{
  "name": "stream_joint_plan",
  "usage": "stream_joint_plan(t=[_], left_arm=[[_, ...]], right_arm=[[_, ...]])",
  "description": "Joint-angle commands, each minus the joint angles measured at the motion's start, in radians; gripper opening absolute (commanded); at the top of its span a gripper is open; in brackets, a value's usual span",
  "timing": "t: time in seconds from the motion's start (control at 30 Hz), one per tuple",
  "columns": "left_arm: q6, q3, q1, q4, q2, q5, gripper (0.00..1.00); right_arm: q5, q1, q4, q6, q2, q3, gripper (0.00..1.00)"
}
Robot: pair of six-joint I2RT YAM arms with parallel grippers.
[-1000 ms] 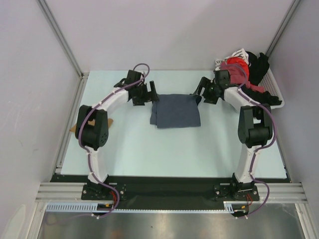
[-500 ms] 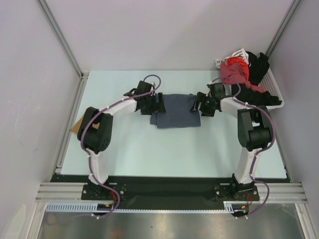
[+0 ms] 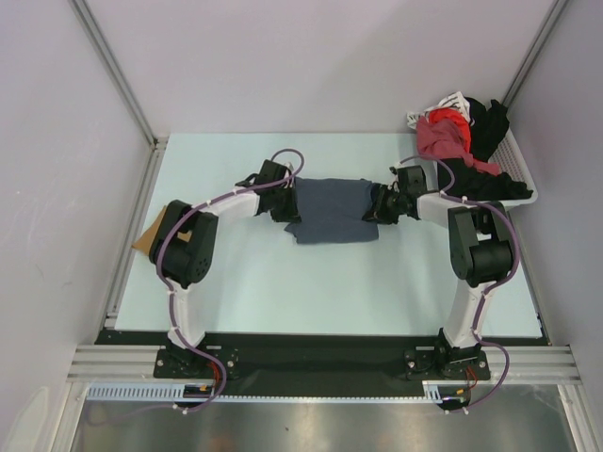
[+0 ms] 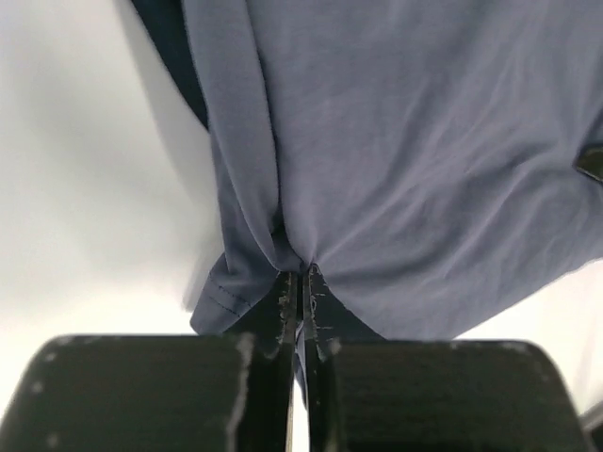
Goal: Fold and stack the tank tops
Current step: Neatly place the folded tank top to the corner
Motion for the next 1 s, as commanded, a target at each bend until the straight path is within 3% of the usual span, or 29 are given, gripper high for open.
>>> stream_joint_plan(t=[0.0,0.2,0.37,0.5,0.57,0.63,0.7,0.73,0.8,0.83,0.97], left_arm=[[0.002,-0.014,0.017,0.042,0.0,0.085,0.0],[-0.019,-0.109,0.071,0.091,-0.07,0.23,0.0],[-0.052,-0.261,0.117,0.162,-0.159,0.33,0.0],[-0.091,-0.363,0.136,0.237,-0.201,0.41,0.0],[-0.096,-0.407,0.136,0.255,-0.228,0.41,0.0],[-0.082,-0.415,0.136,0.23,-0.245,0.369,0.13],[-0.062,-0.418,0.136,0.188,-0.261,0.289,0.28],[-0.059,-0.421,0.136,0.177,-0.288,0.262,0.44],[-0.049,-0.432,0.136,0.147,-0.342,0.165,0.63],[-0.045,-0.433,0.136,0.139,-0.357,0.134,0.66],[-0.029,-0.4,0.136,0.075,-0.413,0.043,0.72]], right_arm=[[-0.094,0.004,0.06,0.035,-0.016,-0.022,0.12],[-0.2,-0.002,0.109,0.067,-0.039,-0.06,0.02],[-0.226,0.013,0.114,0.075,-0.058,-0.083,0.01],[-0.245,0.033,0.108,0.069,-0.081,-0.114,0.03],[-0.234,0.038,0.096,0.055,-0.095,-0.126,0.14],[-0.213,0.039,0.093,0.051,-0.113,-0.154,0.32],[-0.184,0.038,0.082,0.043,-0.131,-0.165,0.43],[-0.171,0.038,0.074,0.035,-0.139,-0.165,0.51],[-0.13,0.036,0.042,0.014,-0.154,-0.159,0.58],[-0.113,0.033,0.033,0.006,-0.165,-0.143,0.62],[-0.035,0.021,-0.088,-0.038,-0.19,-0.054,0.64]])
